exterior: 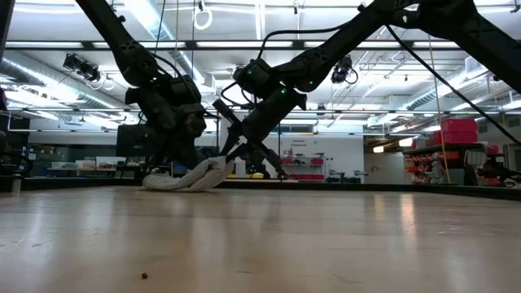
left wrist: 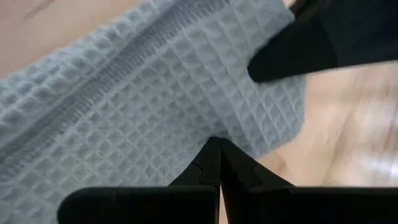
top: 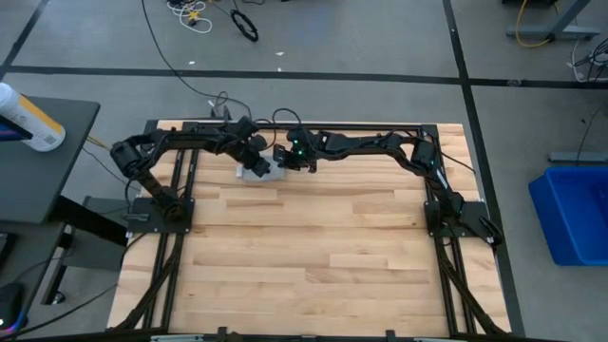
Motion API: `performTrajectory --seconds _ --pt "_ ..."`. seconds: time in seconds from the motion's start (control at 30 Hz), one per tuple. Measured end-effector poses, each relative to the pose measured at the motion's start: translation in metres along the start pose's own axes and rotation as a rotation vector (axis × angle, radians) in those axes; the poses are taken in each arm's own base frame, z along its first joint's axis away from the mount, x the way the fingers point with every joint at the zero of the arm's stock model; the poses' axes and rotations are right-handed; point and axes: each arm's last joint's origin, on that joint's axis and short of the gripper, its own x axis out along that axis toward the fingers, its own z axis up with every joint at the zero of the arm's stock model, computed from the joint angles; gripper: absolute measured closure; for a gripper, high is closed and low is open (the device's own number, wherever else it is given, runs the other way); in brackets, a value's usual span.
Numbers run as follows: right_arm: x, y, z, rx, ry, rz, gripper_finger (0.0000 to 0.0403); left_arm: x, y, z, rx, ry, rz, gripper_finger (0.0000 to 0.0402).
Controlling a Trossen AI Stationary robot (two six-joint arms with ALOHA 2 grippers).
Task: Fold microfiber towels
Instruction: Fold the gray towel
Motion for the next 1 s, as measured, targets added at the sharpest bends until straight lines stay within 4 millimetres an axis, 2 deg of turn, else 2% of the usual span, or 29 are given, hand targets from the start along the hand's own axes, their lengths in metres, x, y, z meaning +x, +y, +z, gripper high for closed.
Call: performTrajectory --seconds 0.27,0.5,0.63,0.73,0.9,1.0 --pt "-0.001 0.012 0.004 0.007 -0.034 0.121 0.0391 0.002 0.000 0.004 0.001 -0.042 0.001 0.0401" --pt "0.000 0.008 0.003 0.031 -0.030 0.084 0.0391 0.032 0.007 0.002 -0.092 0.010 -0.055 0.0401" --pt "0.000 0.006 0.002 0.018 -0.023 0.063 0.0391 0.035 0.004 0.002 -0.083 0.005 -0.062 0.0401" --pt "0.000 0.008 0.003 0.012 -0.031 0.082 0.0391 0.021 -0.004 0.006 -0.047 -0.039 -0.047 0.0401" --pt "-0.004 0.009 0.014 0.037 -0.048 0.125 0.0391 -0.015 -0.019 0.010 0.034 -0.128 -0.025 0.0401" --pt "-0.003 0.008 0.013 0.012 -0.042 0.107 0.0391 -0.034 -0.023 0.012 0.062 -0.175 -0.036 0.0401"
